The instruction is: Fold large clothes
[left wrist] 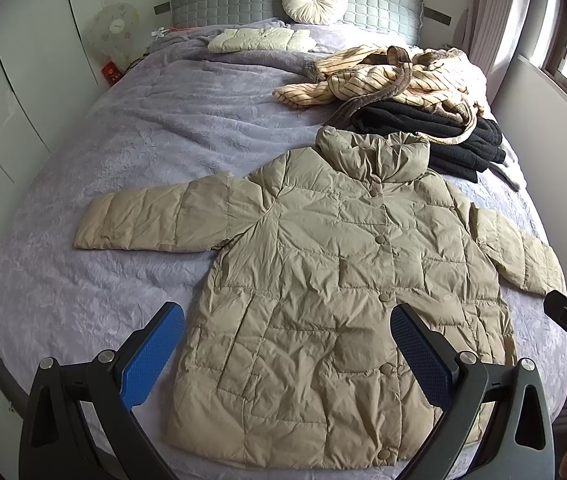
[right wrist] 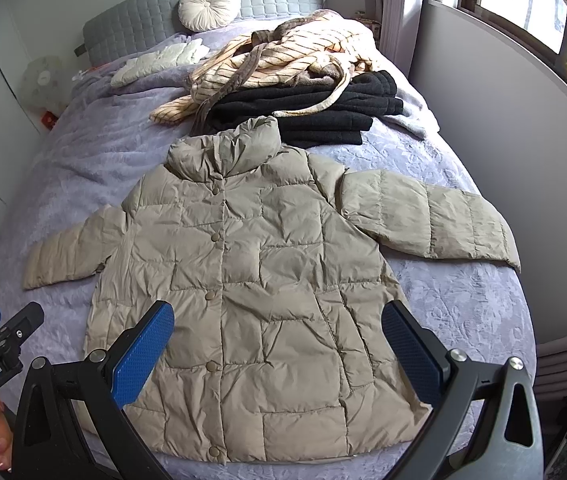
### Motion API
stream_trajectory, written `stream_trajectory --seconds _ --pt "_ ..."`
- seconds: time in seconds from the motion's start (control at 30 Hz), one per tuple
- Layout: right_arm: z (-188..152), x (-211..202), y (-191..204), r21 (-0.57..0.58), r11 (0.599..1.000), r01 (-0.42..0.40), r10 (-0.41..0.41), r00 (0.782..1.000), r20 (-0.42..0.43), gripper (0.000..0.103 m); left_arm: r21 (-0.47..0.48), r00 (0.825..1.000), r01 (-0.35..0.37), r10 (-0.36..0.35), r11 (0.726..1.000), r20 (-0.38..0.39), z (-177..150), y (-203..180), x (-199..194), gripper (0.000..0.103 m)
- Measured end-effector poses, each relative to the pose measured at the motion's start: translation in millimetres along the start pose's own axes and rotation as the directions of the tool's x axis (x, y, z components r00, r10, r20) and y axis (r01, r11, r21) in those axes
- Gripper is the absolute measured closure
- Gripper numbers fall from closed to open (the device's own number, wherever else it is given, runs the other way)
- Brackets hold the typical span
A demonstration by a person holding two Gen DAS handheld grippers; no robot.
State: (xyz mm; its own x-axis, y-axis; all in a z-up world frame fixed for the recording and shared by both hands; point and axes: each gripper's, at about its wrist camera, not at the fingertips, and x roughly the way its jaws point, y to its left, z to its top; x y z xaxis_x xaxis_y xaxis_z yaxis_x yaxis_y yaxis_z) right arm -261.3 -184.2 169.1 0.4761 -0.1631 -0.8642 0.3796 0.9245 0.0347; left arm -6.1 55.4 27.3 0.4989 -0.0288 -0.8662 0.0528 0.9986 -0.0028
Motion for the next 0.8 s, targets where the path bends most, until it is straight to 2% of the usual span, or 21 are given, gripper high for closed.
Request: stream_trajectory --seconds 0.27,0.47,0.67,0.8 --pt "1 2 0 0.0 1.0 0.0 0.0 1.0 -0.006 0.0 -0.003 1.0 0.003 -0.003 1.0 -0.004 0 0 1 0.0" --pt "-11 12 11 -0.004 1.0 -0.029 0.029 0.998 -0.053 0.0 -0.028 0.999 0.016 -0.017 0.999 -0.028 -10 8 14 0.0" --pt "-15 27 32 -0.021 0.997 -0.073 0.07 0.988 -0.136 0.0 -0.088 0.996 0.023 -0.03 0.996 -0.08 -10 35 43 0.0" --pt "-21 47 66 -0.077 0.994 -0.079 0.064 0.982 -0.178 0.0 -0.133 0.992 0.03 -0.045 0.991 -0.115 -12 69 73 0.0"
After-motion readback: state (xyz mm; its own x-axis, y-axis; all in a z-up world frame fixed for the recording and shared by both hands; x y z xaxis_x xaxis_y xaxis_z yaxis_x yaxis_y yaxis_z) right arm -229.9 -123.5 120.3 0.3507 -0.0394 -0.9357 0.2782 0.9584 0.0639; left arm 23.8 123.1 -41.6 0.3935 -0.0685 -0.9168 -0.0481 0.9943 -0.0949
